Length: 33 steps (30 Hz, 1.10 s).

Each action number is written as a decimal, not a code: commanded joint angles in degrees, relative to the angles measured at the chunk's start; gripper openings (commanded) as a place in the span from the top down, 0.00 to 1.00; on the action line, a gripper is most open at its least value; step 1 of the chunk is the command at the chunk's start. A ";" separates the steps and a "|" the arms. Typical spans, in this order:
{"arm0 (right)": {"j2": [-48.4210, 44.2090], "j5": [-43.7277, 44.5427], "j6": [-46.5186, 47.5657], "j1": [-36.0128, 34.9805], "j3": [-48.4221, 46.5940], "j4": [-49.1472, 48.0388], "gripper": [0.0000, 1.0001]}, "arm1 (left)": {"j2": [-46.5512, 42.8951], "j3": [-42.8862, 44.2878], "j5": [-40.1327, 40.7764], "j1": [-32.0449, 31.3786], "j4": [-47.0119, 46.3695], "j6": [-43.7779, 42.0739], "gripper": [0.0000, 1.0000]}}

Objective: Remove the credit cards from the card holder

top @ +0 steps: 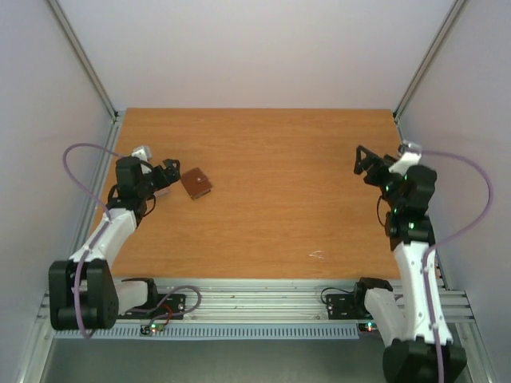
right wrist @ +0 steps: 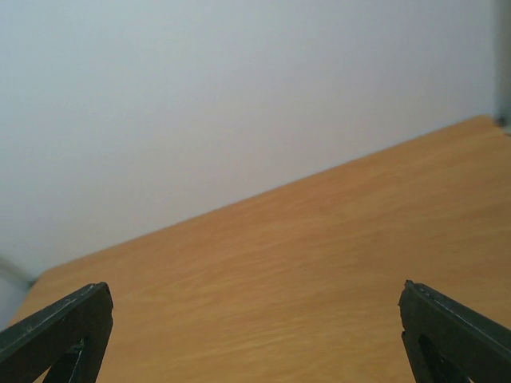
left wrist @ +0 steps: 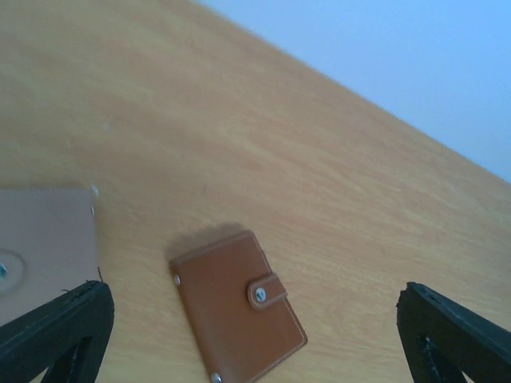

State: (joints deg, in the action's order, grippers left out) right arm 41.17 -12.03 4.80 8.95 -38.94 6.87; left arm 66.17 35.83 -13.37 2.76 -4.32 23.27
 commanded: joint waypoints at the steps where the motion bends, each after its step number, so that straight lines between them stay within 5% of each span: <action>1: 11.44 -20.58 -0.15 -0.06 -10.94 4.91 0.02 | 8.34 5.70 -3.17 -0.31 11.68 10.34 0.05; 7: 18.69 -24.19 -0.92 -1.13 -14.98 4.53 0.01 | 20.59 15.36 -2.67 -0.96 22.76 17.87 0.17; 21: 19.31 -24.08 1.00 -1.92 -17.33 7.94 0.02 | 36.52 22.32 3.68 -7.03 25.78 19.67 0.35; 33: 19.69 -24.17 1.83 -1.92 -19.70 10.67 0.01 | 39.84 20.59 4.80 -9.29 16.73 16.43 0.62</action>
State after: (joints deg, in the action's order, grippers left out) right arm 61.06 -35.09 5.52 7.38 -56.77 15.11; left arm 103.20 58.13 -9.74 -5.15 16.23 41.98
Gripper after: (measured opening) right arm 0.986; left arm 0.424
